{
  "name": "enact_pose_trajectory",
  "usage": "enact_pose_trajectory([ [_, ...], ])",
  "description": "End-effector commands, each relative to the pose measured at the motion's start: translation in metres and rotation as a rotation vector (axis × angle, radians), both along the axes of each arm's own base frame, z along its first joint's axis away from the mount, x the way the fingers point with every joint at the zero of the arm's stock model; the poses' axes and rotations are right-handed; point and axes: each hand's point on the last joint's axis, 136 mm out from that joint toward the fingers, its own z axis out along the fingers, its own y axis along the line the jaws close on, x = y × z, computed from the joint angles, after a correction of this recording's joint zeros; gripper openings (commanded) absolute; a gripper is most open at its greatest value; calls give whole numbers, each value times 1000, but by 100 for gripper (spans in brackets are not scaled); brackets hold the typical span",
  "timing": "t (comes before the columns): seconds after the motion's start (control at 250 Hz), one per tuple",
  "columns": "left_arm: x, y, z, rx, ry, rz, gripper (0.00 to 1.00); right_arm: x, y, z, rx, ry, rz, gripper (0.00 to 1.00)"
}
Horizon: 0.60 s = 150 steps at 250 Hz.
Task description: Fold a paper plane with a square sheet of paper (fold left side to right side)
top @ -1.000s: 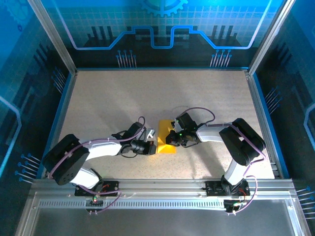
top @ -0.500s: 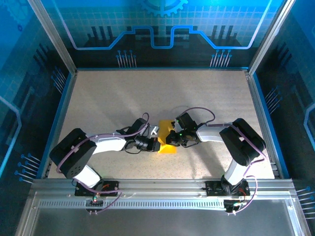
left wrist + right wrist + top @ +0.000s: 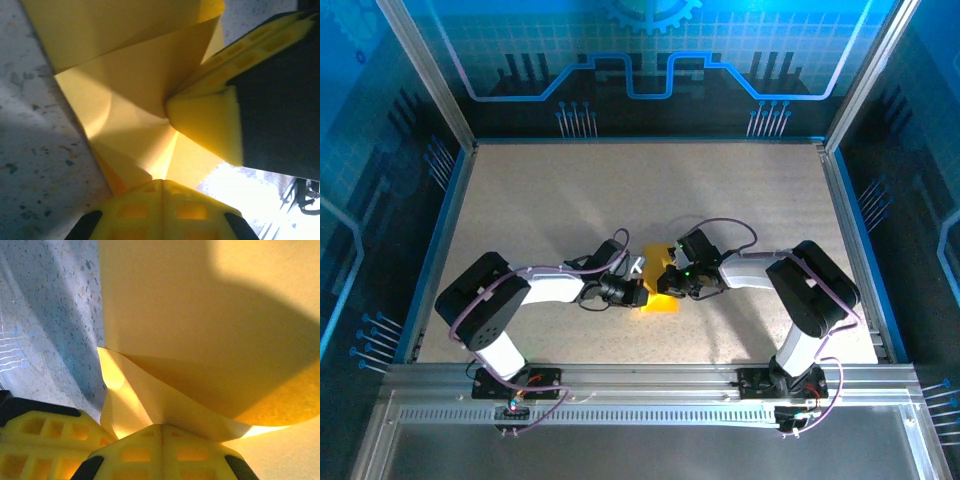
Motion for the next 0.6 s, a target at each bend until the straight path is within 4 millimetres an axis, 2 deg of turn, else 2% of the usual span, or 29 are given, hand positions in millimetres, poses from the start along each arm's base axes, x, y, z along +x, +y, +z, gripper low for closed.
enact_pose_trajectory([
  [0.0, 0, 5, -9, 47, -6, -4, 0, -23, -22, -25, -135, 76, 4, 0],
  [0.14, -1, 13, -16, 89, 2, 13, 0, -18, -17, -15, -106, 45, 7, 0],
  [0.38, -11, 18, -26, 122, 26, 22, 0, -6, -3, 24, -4, -73, 5, 0],
  [0.595, -13, 20, -28, 128, 28, 30, 0, -18, 3, 17, 2, -48, 11, 0],
])
